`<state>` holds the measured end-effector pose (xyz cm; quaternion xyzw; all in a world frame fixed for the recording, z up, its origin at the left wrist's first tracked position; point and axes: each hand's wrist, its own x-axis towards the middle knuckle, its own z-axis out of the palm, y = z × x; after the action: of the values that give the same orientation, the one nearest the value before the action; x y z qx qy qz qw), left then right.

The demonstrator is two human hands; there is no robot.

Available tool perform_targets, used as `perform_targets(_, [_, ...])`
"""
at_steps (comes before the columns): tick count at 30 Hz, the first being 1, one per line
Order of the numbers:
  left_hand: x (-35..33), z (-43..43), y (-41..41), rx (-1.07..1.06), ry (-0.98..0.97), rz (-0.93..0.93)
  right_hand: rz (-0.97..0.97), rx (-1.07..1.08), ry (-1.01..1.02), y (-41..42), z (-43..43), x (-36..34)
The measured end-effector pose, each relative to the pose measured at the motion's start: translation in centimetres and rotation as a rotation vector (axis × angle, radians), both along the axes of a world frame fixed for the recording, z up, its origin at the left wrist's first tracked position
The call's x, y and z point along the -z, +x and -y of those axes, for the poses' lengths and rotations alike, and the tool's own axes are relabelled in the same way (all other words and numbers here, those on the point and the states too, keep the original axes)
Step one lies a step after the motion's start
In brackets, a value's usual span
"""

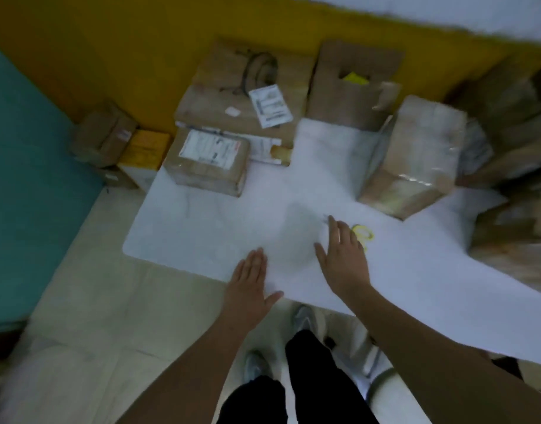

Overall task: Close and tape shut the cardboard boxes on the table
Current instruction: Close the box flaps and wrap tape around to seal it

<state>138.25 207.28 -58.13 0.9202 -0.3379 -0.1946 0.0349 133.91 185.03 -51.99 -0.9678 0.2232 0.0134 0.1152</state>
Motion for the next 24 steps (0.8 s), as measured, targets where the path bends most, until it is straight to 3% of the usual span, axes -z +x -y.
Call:
perform_targets(3, [-3.5, 4.7, 2.0, -0.008, -0.053, 0.039, 0.087, 0.122, -0.026, -2.0, 4.5, -3.8])
perform_targets(7, [-11.9, 15.2, 5.7, -0.010, -0.299, -0.044, 0.179, 0.293, -0.037, -2.5, 11.9, -8.0])
perform_targets(9, [-15.1, 20.6, 7.5, -0.070, -0.396, -0.103, 0.247, 0.439, 0.117, -1.6, 15.4, -9.2])
perform_targets(11, [-17.1, 25.5, 9.0, -0.113, -0.375, -0.264, 0.261, 0.612, 0.405, -0.2, 18.4, -10.0])
perform_targets(14, [-18.3, 31.4, 10.3, -0.197, -0.322, -0.456, 0.135, 0.767, 0.761, 2.4, 22.3, -9.4])
perform_targets(17, [-17.3, 34.4, 11.2, -0.304, -0.289, -0.504, 0.033, 0.746, 0.909, 4.4, 24.1, -7.5])
perform_targets(24, [-14.8, 34.9, 12.3, -0.394, -0.335, -0.603, 0.164, 0.699, 1.196, 4.6, 24.7, -5.4])
